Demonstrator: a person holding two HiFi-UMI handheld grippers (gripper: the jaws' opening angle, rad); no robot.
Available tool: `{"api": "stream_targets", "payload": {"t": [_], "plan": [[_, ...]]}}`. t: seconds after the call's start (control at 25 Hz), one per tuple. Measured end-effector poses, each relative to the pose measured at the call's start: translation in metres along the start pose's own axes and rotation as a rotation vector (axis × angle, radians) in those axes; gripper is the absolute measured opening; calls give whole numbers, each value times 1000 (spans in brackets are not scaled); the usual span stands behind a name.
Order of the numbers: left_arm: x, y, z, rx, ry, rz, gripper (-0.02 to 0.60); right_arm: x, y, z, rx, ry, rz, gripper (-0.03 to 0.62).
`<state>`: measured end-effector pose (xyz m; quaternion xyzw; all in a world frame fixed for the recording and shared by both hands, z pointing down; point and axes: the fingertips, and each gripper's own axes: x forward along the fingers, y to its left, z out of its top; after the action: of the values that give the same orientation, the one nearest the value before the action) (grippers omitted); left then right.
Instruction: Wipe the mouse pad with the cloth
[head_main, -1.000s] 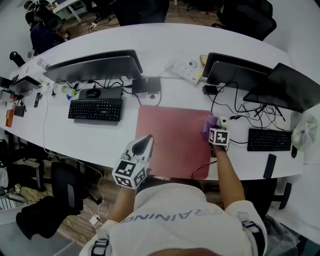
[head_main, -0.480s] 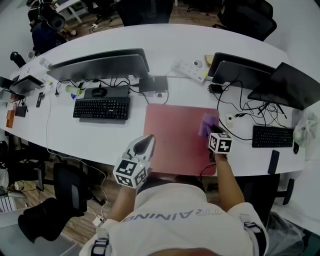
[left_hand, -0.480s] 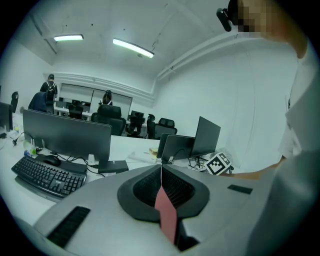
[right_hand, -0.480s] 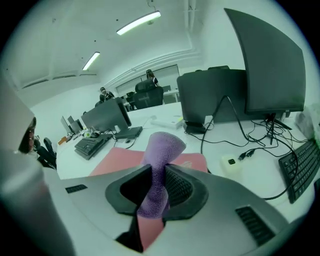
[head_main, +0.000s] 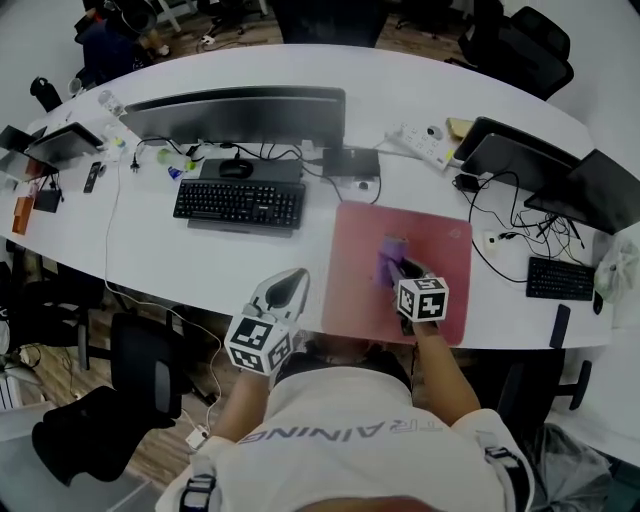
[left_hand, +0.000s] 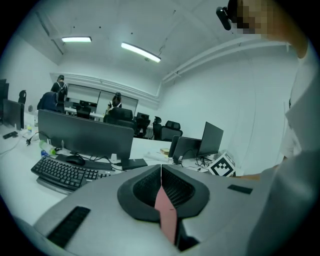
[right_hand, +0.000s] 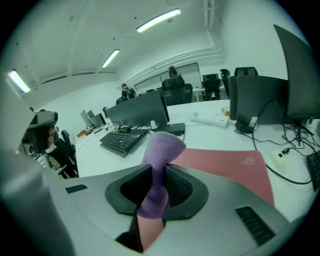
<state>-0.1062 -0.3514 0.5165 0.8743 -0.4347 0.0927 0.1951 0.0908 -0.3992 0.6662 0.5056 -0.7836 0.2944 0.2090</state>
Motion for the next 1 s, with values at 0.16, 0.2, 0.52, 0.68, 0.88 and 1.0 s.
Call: {"api": "stream_targets", "payload": {"t": [0.16, 0.2, 0.52, 0.68, 0.88, 1.0], "plan": [[-31, 32, -7, -4, 0, 17, 32, 27, 55, -10, -31, 25, 43, 93], [-38, 39, -8, -5, 0, 22, 32, 33, 67, -12, -37, 31, 52, 92], [-74, 81, -17, -14, 2, 54, 32, 81, 135, -44, -94, 114, 111, 92], [-77, 83, -18, -12, 10, 48, 32, 103, 132, -67, -107, 175, 82, 92], [-71, 79, -16, -8, 11, 45, 32, 107, 110, -84, -42, 215, 37, 93], [-63, 71, -10, -4, 7, 44, 32, 101, 94, -91, -38, 228, 26, 92]]}}
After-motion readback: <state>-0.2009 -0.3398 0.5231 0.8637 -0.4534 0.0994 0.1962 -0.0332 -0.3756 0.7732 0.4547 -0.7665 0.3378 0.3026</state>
